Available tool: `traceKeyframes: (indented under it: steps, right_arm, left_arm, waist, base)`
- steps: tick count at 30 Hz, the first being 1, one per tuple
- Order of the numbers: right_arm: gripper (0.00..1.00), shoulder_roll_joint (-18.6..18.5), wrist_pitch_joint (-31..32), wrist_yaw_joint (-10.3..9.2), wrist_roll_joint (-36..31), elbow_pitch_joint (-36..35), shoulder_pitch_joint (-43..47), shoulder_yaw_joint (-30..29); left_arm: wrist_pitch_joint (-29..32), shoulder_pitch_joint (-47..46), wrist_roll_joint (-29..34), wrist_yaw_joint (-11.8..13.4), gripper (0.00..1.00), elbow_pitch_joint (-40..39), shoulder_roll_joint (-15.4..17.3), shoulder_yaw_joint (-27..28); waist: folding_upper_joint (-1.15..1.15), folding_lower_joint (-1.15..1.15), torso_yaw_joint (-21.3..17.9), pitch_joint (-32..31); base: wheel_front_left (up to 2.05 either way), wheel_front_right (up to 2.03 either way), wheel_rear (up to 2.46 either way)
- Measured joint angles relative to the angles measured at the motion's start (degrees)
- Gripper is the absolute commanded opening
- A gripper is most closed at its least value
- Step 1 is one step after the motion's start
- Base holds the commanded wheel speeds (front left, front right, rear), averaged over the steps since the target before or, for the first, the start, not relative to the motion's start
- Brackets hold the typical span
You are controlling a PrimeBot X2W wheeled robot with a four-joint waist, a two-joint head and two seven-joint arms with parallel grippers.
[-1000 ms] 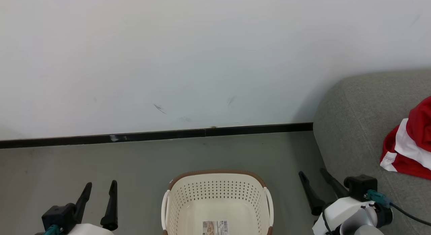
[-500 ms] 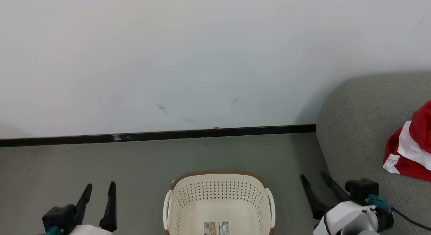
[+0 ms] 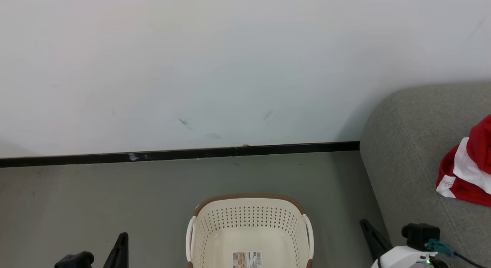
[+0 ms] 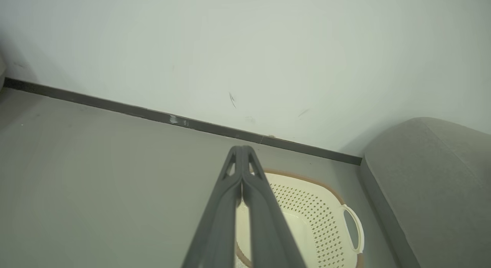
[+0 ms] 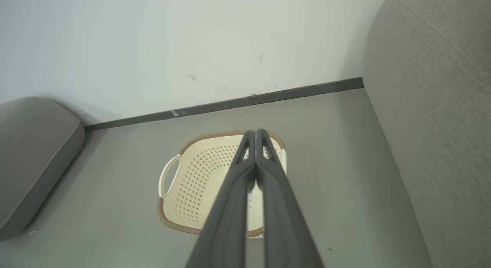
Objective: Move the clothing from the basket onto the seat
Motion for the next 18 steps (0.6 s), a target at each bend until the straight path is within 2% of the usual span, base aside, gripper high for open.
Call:
traceKeyframes:
  steps: [10, 18]
  right_arm:
    - [0.0, 0.08, 2.56, 0.0, 9.16, -0.6, -0.07, -1.93]
    - [0.0, 0.13, 4.46, 0.0, 15.1, -1.68, -0.07, -3.39]
  left_arm:
    - [2.01, -0.09, -5.98, -1.12, 0.0, 0.0, -0.7, 1.99]
    - [3.77, -0.26, -10.48, -2.21, 0.0, -0.14, -1.54, 3.72]
  waist:
    - [0.0, 0.03, -0.28, 0.24]
    - [0.0, 0.33, -0.72, 0.44]
  base:
    - [0.0, 0.0, 0.0]
    - [0.0, 0.0, 0.0]
